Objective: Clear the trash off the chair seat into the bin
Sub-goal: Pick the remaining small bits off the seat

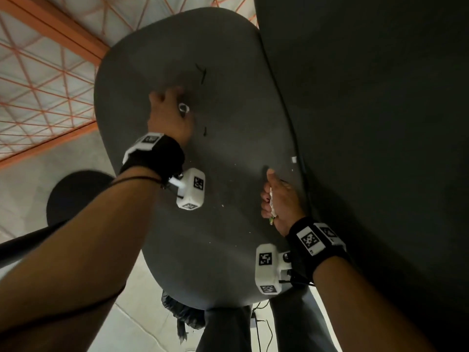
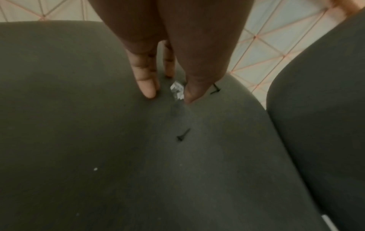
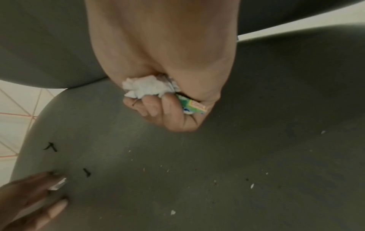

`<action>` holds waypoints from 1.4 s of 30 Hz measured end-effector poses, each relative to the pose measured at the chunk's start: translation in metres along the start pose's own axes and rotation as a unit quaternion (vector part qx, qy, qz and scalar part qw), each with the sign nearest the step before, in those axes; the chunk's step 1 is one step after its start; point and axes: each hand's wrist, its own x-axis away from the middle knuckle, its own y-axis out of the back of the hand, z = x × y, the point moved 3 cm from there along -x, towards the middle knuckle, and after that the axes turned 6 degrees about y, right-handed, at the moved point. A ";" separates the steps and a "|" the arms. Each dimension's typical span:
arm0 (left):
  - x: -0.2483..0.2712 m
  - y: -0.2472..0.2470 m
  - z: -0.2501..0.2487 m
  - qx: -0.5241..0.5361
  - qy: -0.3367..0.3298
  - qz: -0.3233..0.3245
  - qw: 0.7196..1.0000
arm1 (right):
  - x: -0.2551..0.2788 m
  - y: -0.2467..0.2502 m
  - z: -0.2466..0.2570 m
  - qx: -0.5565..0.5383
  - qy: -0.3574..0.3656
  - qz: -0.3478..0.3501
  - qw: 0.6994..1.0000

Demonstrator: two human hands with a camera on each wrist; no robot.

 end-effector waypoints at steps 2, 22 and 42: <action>-0.009 -0.002 -0.001 -0.025 0.003 0.006 1.000 | -0.004 0.004 -0.003 0.006 -0.007 -0.007 1.000; 0.019 -0.025 -0.013 -0.022 0.049 0.099 0.994 | -0.004 0.002 0.000 -0.059 -0.085 -0.003 0.995; 0.151 -0.071 -0.062 -0.050 -0.105 0.338 0.934 | 0.004 0.003 -0.005 -0.013 -0.036 0.025 0.999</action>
